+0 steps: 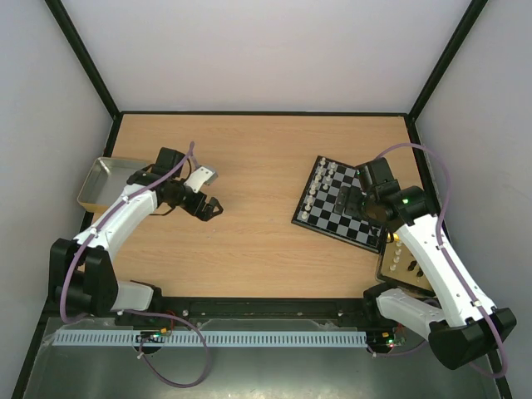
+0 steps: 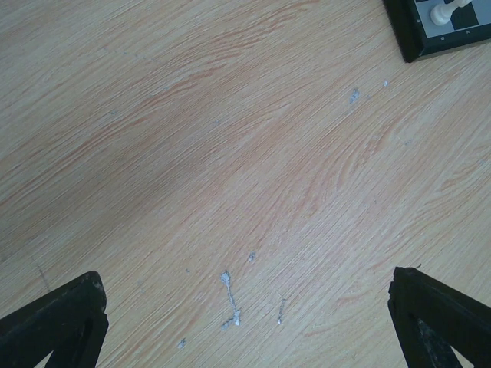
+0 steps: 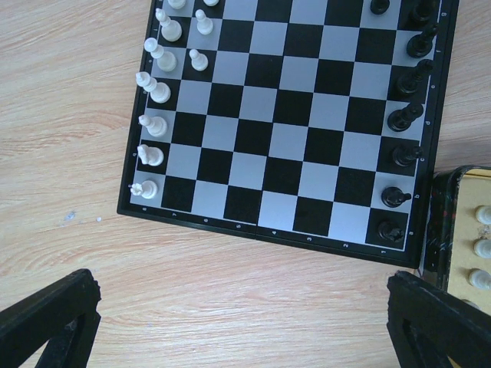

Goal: Set up the chess pieces on the board
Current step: Move the chessboard to the center of the board.

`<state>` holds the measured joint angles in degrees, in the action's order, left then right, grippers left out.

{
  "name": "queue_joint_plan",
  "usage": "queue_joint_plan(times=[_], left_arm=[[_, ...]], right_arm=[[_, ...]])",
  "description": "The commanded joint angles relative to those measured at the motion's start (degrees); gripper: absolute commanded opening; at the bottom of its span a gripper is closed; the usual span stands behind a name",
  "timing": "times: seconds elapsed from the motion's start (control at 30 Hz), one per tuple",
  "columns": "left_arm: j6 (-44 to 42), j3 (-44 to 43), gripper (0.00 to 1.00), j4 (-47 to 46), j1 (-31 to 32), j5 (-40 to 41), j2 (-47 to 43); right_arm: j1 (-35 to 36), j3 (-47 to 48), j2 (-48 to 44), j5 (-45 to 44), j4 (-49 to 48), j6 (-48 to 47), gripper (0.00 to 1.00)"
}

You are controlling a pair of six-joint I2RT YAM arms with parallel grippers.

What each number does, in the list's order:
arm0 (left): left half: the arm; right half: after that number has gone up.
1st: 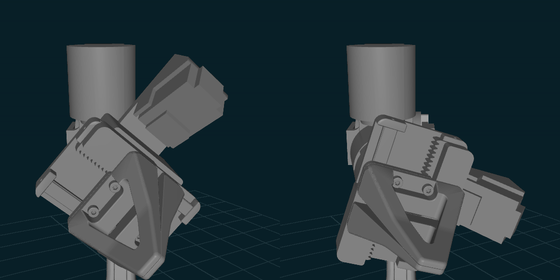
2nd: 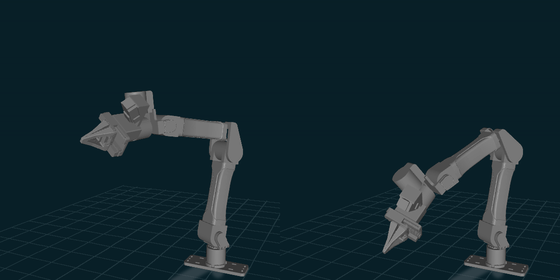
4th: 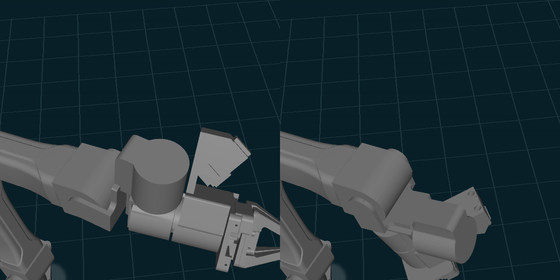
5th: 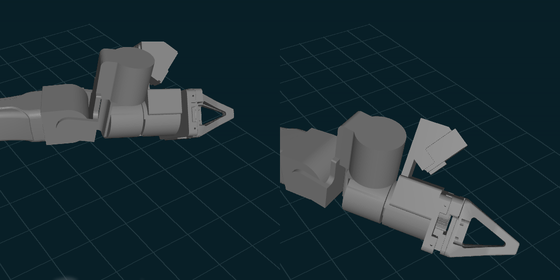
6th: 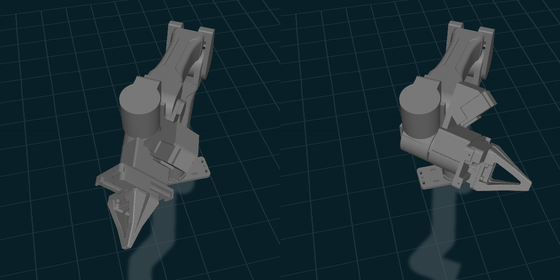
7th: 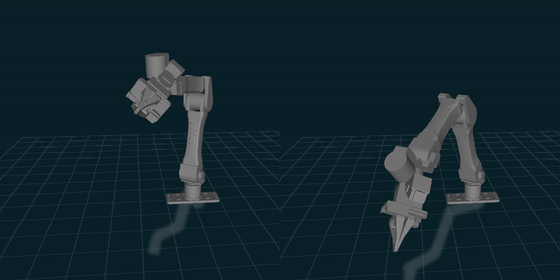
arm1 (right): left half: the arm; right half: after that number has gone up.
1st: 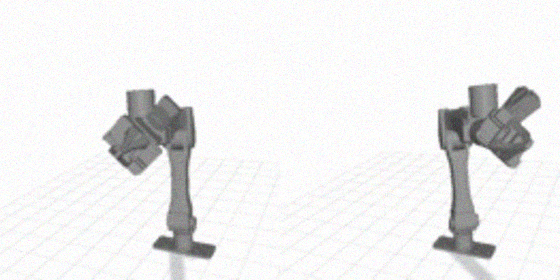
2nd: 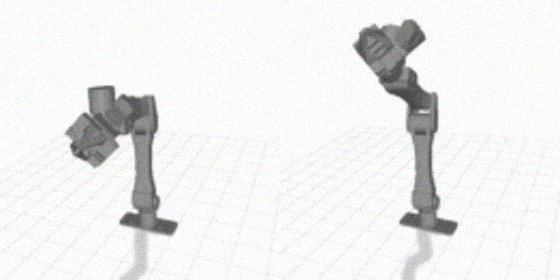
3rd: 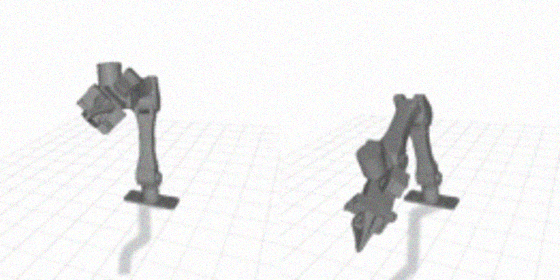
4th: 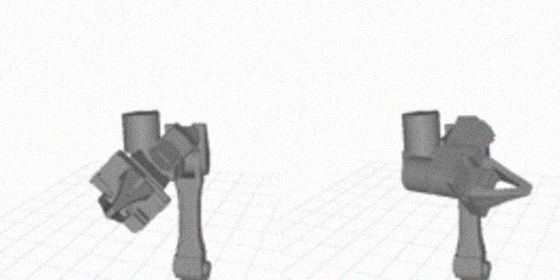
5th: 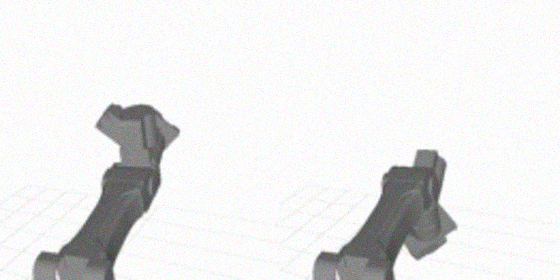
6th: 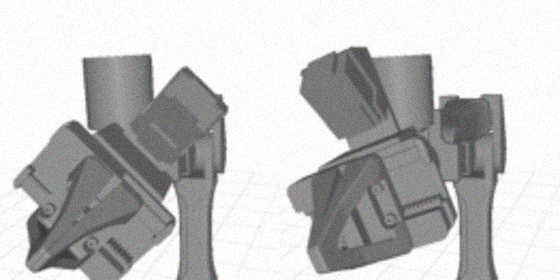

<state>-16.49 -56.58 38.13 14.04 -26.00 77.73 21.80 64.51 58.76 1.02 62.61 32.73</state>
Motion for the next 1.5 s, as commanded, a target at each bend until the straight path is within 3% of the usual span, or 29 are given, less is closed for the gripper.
queue_joint_plan(times=[0.0, 0.43, 0.53, 0.73, 0.93, 1.17, 1.47], left_arm=[[-0.5, -0.1, 0.99, 0.8, 0.4, -1.2, 0.8], [-0.2, 0.5, 1.0, 0.6, 0.8, -1.8, 0.2], [0.1, 0.1, 0.99, 0.7, 0.8, -1.3, 0.8], [0.2, -1.1, 1.0, 1.1, 0.9, -1.3, 2.3], [0.5, -2.6, 0.99, 1.5, 1.4, -1.2, 4.4], [1.0, -3.5, 1.0, 1.5, 2.4, -1.5, 6.6], [1.4, -3.5, 1.0, 0.9, 2.9, -1.6, 6.5]], right_arm=[[0.4, 0.0, -1.1, -1.3, 1.8, -1.3, 0.98], [0.4, 0.0, 0.7, 0.2, -0.2, -0.2, 0.98], [-0.3, 2.3, 2.9, -4.1, -0.2, 2.0, 0.98], [-8.5, 11.5, 14.5, -2.4, -2.4, 3.3, 0.98], [-22.0, 20.0, 27.7, 5.2, -3.5, 11.9, 0.98], [-35.7, 25.6, 38.5, 8.0, -7.2, 19.8, 1.0], [-38.3, 44.1, 55.7, 5.4, -2.3, 20.7, 0.98]])
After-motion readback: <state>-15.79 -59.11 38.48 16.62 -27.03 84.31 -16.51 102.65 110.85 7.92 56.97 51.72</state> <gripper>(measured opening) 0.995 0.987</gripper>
